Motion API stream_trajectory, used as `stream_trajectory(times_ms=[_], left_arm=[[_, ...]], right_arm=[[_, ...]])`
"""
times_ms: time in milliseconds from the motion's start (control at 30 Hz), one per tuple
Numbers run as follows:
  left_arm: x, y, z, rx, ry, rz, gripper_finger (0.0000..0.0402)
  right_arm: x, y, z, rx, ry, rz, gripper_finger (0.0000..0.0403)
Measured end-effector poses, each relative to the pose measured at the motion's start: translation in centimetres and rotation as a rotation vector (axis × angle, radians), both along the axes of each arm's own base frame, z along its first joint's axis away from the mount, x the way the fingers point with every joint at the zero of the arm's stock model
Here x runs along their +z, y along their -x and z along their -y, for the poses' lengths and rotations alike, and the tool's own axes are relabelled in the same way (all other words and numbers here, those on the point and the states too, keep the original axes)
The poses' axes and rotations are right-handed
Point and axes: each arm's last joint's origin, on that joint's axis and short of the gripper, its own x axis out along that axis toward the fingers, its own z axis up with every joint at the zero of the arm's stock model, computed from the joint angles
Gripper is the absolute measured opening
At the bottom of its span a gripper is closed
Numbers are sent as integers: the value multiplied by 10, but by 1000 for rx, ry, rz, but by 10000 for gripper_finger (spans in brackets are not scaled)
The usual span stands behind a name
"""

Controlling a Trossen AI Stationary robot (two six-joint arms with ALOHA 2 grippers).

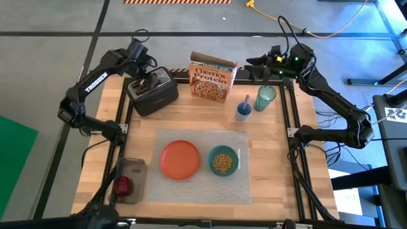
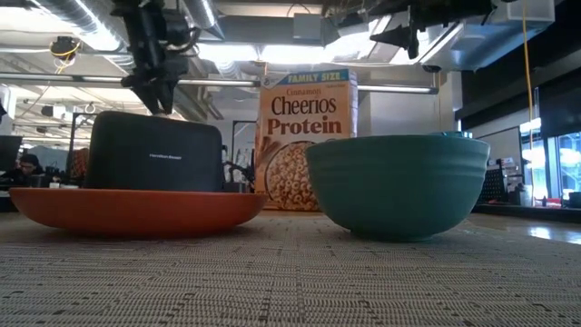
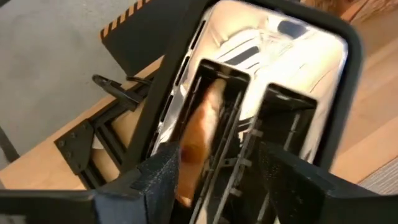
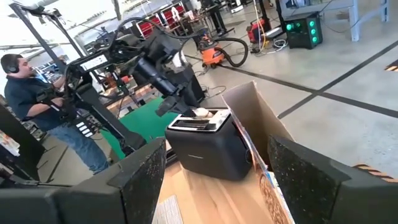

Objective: Arrange a breakfast setting
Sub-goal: Put the bread on the orange plate

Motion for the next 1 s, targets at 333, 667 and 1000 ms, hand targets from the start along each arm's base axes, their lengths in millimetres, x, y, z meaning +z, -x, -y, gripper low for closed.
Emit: stream_trajectory(times_ms=[333,667,1000], left_arm=[[-4,7,-9,11,-24,-78,161],[-4,7,-9,-45,-39,-113,96],[-4,6,-9,-29,-36,-109,42]], right_arm=[[-2,0,0,6,-14,-14,273],[-2,0,0,6,-7,-16,273],[-2,0,0,8,-7,-17,273]])
